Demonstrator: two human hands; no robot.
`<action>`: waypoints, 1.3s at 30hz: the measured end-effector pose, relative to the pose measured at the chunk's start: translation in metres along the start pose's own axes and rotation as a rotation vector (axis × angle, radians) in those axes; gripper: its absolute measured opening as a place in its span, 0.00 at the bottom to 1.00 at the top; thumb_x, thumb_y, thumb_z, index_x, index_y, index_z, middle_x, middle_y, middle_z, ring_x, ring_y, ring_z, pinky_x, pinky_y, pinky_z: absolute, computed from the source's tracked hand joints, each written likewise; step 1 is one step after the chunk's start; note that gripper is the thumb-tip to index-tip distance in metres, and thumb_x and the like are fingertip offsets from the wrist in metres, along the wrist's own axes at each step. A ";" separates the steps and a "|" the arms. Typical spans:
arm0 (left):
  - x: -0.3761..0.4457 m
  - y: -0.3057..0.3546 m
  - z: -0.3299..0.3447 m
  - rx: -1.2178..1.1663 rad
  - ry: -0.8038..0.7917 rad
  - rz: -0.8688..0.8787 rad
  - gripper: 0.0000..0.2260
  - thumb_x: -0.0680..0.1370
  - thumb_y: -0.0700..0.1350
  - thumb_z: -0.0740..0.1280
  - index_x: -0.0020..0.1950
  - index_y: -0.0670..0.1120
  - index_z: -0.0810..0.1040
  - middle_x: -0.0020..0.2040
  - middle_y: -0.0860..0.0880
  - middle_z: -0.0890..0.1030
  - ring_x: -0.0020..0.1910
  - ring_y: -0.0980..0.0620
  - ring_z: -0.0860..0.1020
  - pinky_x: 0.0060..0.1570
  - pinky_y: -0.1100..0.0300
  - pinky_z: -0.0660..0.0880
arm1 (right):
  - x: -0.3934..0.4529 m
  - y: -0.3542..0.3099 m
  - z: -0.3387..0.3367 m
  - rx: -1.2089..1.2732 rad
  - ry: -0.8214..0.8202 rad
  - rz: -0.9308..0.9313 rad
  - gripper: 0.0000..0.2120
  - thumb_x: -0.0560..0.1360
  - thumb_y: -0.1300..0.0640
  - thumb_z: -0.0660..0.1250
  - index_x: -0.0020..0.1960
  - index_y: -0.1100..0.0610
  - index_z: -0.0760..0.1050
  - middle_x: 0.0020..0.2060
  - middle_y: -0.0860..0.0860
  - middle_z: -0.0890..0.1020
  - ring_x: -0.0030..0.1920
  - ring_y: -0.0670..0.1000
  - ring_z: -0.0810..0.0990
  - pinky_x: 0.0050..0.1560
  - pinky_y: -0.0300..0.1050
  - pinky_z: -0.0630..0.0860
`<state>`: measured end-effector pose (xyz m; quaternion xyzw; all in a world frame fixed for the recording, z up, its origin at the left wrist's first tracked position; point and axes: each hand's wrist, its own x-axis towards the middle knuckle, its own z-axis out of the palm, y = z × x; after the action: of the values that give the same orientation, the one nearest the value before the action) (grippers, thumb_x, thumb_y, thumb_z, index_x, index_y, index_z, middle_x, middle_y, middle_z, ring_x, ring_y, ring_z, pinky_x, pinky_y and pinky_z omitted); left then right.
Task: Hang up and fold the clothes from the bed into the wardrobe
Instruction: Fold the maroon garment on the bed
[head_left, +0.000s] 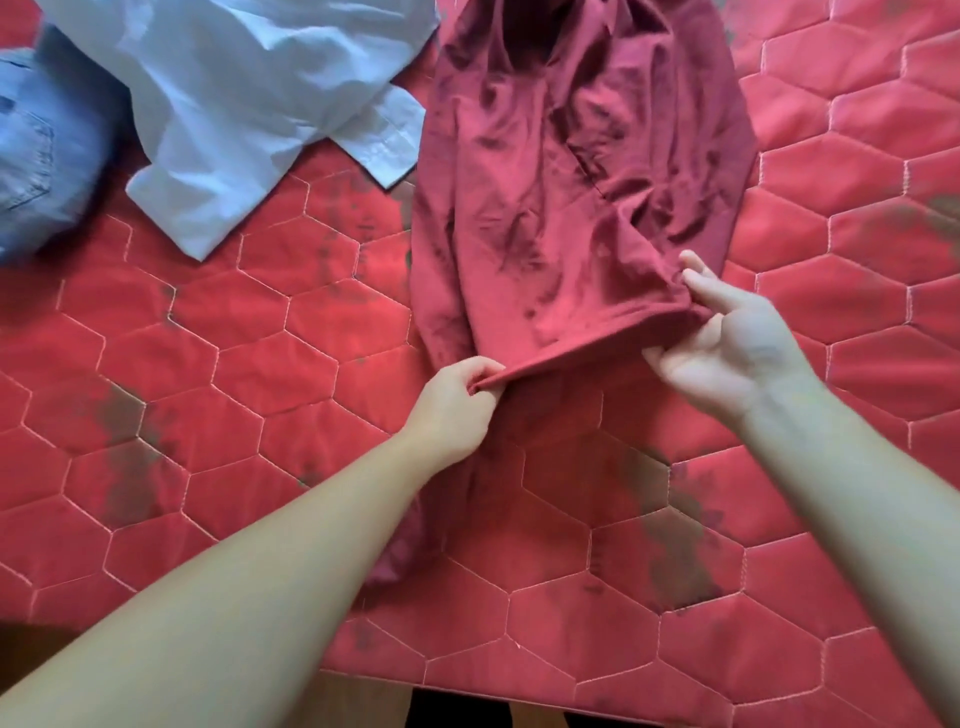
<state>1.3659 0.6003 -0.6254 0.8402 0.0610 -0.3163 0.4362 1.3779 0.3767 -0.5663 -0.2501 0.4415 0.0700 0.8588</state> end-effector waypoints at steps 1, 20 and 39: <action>-0.002 0.000 -0.003 0.008 0.009 -0.014 0.09 0.81 0.45 0.63 0.45 0.46 0.81 0.34 0.52 0.76 0.32 0.56 0.69 0.35 0.59 0.68 | 0.002 -0.004 0.004 -0.065 0.022 -0.031 0.09 0.79 0.64 0.60 0.51 0.52 0.76 0.43 0.52 0.83 0.42 0.50 0.81 0.47 0.43 0.79; -0.010 0.020 -0.006 -0.433 -0.256 -0.275 0.07 0.72 0.41 0.73 0.49 0.43 0.83 0.45 0.47 0.86 0.44 0.50 0.83 0.51 0.57 0.80 | 0.005 0.109 -0.026 -0.936 0.125 0.142 0.15 0.75 0.58 0.71 0.60 0.54 0.74 0.49 0.52 0.81 0.45 0.52 0.80 0.46 0.43 0.76; -0.008 0.021 -0.029 -0.636 0.113 -0.451 0.16 0.79 0.60 0.63 0.53 0.49 0.80 0.52 0.50 0.83 0.53 0.49 0.81 0.61 0.50 0.76 | 0.005 0.062 -0.066 -1.904 0.157 -0.355 0.20 0.68 0.56 0.70 0.60 0.48 0.76 0.59 0.55 0.73 0.61 0.59 0.72 0.64 0.53 0.70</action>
<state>1.3809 0.6113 -0.5944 0.6448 0.3628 -0.3229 0.5902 1.3114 0.3976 -0.6253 -0.9072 0.2119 0.2505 0.2632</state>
